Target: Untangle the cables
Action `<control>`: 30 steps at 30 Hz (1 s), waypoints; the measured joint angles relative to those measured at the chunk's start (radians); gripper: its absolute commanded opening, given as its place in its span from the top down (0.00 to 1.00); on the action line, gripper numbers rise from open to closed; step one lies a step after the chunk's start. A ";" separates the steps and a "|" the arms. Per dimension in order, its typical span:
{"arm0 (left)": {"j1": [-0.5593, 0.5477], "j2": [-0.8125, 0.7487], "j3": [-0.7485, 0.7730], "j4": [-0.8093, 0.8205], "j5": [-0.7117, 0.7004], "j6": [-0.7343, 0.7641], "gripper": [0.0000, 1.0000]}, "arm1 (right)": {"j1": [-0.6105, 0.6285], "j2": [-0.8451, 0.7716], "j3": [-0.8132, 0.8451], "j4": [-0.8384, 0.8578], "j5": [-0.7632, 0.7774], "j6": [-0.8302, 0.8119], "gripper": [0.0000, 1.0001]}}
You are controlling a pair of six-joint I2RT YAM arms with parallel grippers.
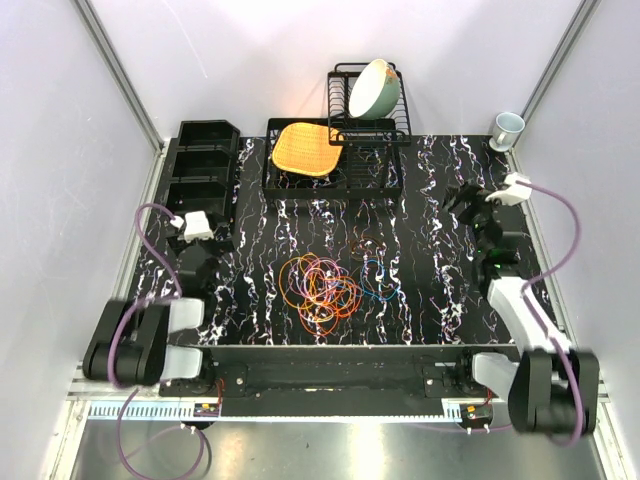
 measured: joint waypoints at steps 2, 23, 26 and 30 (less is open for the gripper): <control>-0.006 -0.096 0.000 -0.071 0.000 -0.001 0.01 | 0.000 -0.068 0.038 -0.045 -0.093 0.105 0.00; -0.030 -0.852 0.477 -1.534 0.196 -0.608 0.09 | 0.386 -0.208 -0.045 -0.445 -0.354 0.544 0.04; -0.106 -0.746 0.500 -1.629 0.238 -0.608 0.12 | 0.499 -0.230 -0.063 -0.512 -0.299 0.540 0.04; -0.338 -0.639 0.501 -1.692 0.210 -0.620 0.13 | 0.604 -0.299 -0.080 -0.613 -0.223 0.540 0.07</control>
